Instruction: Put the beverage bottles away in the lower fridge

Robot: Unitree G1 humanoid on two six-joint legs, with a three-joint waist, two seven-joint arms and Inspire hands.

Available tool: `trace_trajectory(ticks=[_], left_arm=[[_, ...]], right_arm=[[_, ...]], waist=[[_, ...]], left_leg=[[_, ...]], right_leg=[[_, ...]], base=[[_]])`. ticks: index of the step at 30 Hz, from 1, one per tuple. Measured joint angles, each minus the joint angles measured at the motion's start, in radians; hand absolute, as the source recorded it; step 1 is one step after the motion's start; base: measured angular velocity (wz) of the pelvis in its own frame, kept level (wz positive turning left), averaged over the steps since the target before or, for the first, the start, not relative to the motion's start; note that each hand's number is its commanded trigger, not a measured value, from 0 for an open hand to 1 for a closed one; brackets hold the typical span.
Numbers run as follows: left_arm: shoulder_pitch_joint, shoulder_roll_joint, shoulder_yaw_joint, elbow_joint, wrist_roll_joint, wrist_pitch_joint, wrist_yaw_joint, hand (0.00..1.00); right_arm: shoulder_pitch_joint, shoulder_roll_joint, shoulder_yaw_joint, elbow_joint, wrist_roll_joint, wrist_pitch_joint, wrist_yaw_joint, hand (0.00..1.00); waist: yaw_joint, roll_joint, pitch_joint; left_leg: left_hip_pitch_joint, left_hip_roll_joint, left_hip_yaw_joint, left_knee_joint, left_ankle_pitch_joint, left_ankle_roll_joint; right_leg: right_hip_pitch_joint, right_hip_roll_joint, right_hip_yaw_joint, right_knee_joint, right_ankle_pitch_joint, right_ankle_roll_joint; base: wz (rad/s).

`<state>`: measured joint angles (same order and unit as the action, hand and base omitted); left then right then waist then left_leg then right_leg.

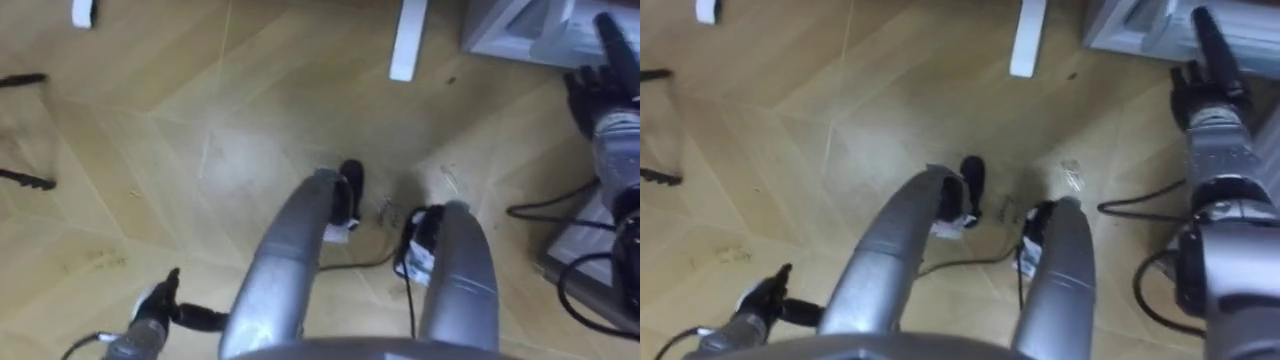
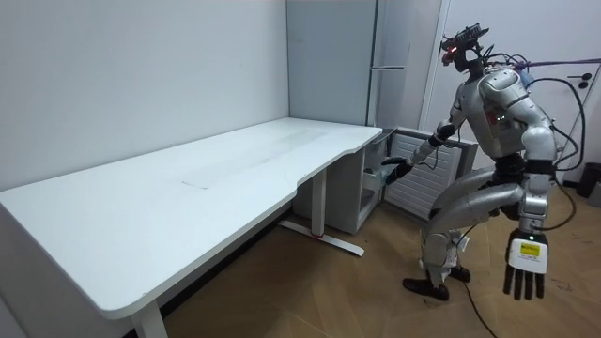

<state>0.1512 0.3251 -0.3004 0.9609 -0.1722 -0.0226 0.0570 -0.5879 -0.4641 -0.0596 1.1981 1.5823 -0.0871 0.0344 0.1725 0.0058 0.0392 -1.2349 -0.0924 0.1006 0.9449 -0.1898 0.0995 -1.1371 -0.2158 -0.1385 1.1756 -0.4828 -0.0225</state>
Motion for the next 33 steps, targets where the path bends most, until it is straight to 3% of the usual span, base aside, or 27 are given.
trace_trajectory(ticks=[3,8,13,17,22,27,31,33], left_arm=[[0.004,0.009,0.001,-0.016,0.0,0.019,-0.001,0.0],[0.031,0.023,0.002,-0.066,0.009,0.024,0.0,0.0],[0.044,0.039,0.001,-0.086,0.002,0.022,0.005,0.0],[0.047,0.043,0.027,-0.084,-0.013,0.015,0.023,0.0],[0.08,0.059,0.028,-0.086,-0.011,0.007,0.028,0.0],[0.172,0.075,0.094,-0.088,-0.009,-0.022,0.065,0.0],[0.212,0.1,0.1,-0.084,-0.01,-0.037,0.088,0.0],[0.239,0.106,0.1,-0.084,-0.01,-0.043,0.091,0.0]], right_arm=[[-0.005,-0.019,0.001,-0.003,-0.002,-0.018,-0.018,0.0],[-0.035,-0.029,0.037,-0.01,-0.002,-0.039,-0.077,0.0],[-0.065,-0.03,0.067,-0.067,-0.013,-0.051,-0.196,0.0],[-0.098,-0.038,0.069,-0.112,-0.012,-0.055,-0.3,0.0],[-0.108,-0.039,0.1,-0.162,-0.012,-0.056,-0.42,0.0],[-0.114,-0.04,0.125,-0.33,-0.014,-0.054,-0.602,0.0],[-0.131,-0.054,0.159,-0.391,-0.04,-0.055,-0.685,0.0],[-0.159,-0.055,0.185,-0.398,-0.074,-0.055,-0.732,0.0]], waist=[[0.009,-0.019,0.0015],[0.022,-0.038,0.0082],[0.018,-0.042,0.0093],[0.02,-0.047,0.011],[0.022,-0.054,0.0136],[0.012,-0.067,0.0143],[0.014,-0.069,0.0146],[0.017,-0.069,0.0145]], left_leg=[[-0.058,-0.008,0.004,0.007,0.006,-0.01],[-0.112,-0.008,0.002,0.034,0.012,-0.02],[-0.137,-0.012,-0.006,0.04,0.02,-0.033],[-0.138,-0.038,-0.009,0.043,0.023,-0.037],[-0.148,-0.038,-0.025,0.088,0.024,-0.039],[-0.164,-0.029,-0.055,0.138,0.025,-0.049],[-0.16,-0.026,-0.066,0.189,-0.001,-0.062],[-0.153,-0.025,-0.077,0.224,-0.022,-0.076]], right_leg=[[-0.064,-0.028,-0.004,0.035,-0.002,-0.005],[-0.118,-0.047,-0.014,0.073,-0.008,-0.016],[-0.135,-0.097,-0.058,0.087,-0.01,-0.02],[-0.144,-0.135,-0.063,0.114,-0.015,-0.028],[-0.137,-0.149,-0.086,0.155,-0.039,-0.046],[-0.124,-0.159,-0.133,0.193,-0.073,-0.076],[-0.105,-0.16,-0.142,0.238,-0.112,-0.083],[-0.085,-0.161,-0.151,0.263,-0.134,-0.097]], base=[[0.28],[0.04],[0.03],[0.08],[0.04],[0.03],[0.1],[0.0]])
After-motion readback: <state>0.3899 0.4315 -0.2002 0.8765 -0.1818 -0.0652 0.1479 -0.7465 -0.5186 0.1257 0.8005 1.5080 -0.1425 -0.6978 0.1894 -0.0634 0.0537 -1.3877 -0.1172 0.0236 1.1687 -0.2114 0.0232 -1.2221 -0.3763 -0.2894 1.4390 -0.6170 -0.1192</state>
